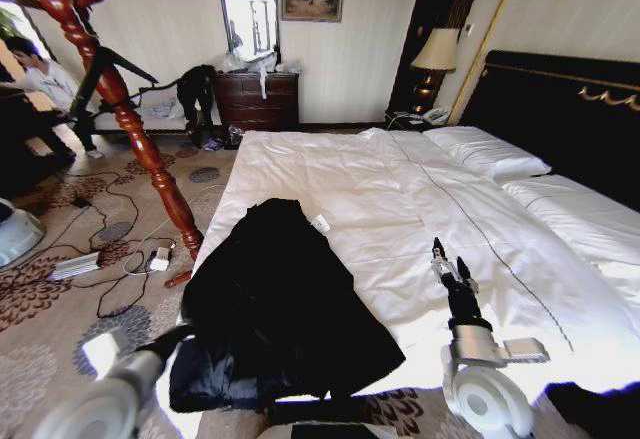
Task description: Pick up the clothes from the bed and hang them on the clothes hanger.
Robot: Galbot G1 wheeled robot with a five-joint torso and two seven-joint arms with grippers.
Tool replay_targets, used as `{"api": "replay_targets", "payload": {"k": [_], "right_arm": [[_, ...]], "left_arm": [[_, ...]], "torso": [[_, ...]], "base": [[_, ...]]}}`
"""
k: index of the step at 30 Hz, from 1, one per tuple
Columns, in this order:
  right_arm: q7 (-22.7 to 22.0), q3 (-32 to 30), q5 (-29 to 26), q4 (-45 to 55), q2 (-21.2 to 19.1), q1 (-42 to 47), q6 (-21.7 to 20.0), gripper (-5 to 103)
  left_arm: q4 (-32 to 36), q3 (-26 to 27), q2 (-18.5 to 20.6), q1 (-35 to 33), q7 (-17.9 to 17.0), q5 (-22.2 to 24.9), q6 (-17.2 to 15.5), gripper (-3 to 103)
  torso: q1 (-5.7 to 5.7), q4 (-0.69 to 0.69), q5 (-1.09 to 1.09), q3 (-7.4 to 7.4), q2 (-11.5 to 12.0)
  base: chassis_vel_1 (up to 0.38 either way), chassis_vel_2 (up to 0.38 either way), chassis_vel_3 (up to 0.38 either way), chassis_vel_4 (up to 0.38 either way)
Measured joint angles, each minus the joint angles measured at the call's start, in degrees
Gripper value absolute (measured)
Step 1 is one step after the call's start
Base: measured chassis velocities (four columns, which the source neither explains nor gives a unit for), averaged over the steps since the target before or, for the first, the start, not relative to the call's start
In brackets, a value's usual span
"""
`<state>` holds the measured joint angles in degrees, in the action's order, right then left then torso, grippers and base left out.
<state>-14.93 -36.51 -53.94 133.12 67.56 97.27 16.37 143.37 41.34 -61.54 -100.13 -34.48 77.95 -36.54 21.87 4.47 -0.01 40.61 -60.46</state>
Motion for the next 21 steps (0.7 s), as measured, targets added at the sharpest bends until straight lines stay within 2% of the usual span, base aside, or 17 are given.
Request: {"api": "replay_targets", "payload": {"k": [2, 5, 7, 10, 12, 14, 17, 19, 21], "right_arm": [[0.00, -0.14, -0.02, -0.10, -0.18, 0.00, 0.00, 100], [-0.01, -0.28, -0.03, -0.68, -0.33, -0.29, 0.00, 100], [-0.01, -0.19, -0.02, -0.86, -0.27, -0.41, 0.00, 100], [0.02, 0.58, 0.29, -1.86, 0.08, -1.06, -0.04, 100], [0.03, 0.73, 0.38, -2.17, 0.14, -1.23, -0.04, 100], [0.05, 1.19, 0.65, -3.06, 0.33, -1.83, -0.07, 100], [0.05, 1.84, 0.64, -3.72, 0.06, -2.71, -0.19, 100], [0.04, 2.79, 0.55, -4.65, -0.79, -3.72, -0.37, 100], [0.04, 2.90, 0.55, -4.83, -0.87, -3.79, -0.37, 100]], "left_arm": [[-0.01, -0.43, 1.00, 0.96, 0.98, 1.35, -0.25, 0], [-0.04, -2.09, 5.52, 4.79, 3.66, 5.12, -0.73, 0], [-0.05, -2.94, 7.00, 6.14, 4.32, 5.55, -0.79, 0], [-0.06, -8.26, 12.28, 12.17, 5.54, 6.22, -0.96, 0], [-0.07, -9.62, 13.37, 13.45, 5.69, 6.30, -1.13, 0], [-0.07, -12.95, 16.35, 16.04, 6.16, 6.53, -2.03, 0], [-0.07, -14.19, 17.93, 16.05, 6.23, 6.55, -2.79, 0], [-0.09, -15.39, 19.93, 15.03, 5.84, 6.49, -4.49, 0], [-0.09, -15.97, 20.47, 14.97, 5.44, 6.45, -5.01, 0]], "torso": [[0.00, 0.00, 0.00, 0.00, 0.00], [0.00, -0.01, 0.01, 0.00, 0.00], [0.00, -0.01, 0.01, 0.00, 0.00], [0.01, 0.00, 0.00, 0.00, 0.00], [0.01, 0.00, 0.00, 0.00, 0.00], [0.01, 0.01, 0.00, 0.00, 0.00], [0.01, 0.02, 0.01, 0.00, 0.00], [0.01, -0.06, 0.01, 0.00, 0.00], [0.00, -0.04, 0.01, 0.00, 0.01]], "base": [[0.000, 0.000, 0.000, 0.000], [0.000, 0.000, 0.000, 0.000], [0.000, 0.000, 0.000, 0.000], [0.000, 0.000, 0.000, 0.000], [0.000, 0.000, 0.000, 0.000], [0.000, 0.000, 0.000, 0.000], [0.000, 0.000, 0.000, 0.000], [0.000, 0.000, 0.000, 0.000], [0.000, 0.000, 0.000, 0.000]]}}
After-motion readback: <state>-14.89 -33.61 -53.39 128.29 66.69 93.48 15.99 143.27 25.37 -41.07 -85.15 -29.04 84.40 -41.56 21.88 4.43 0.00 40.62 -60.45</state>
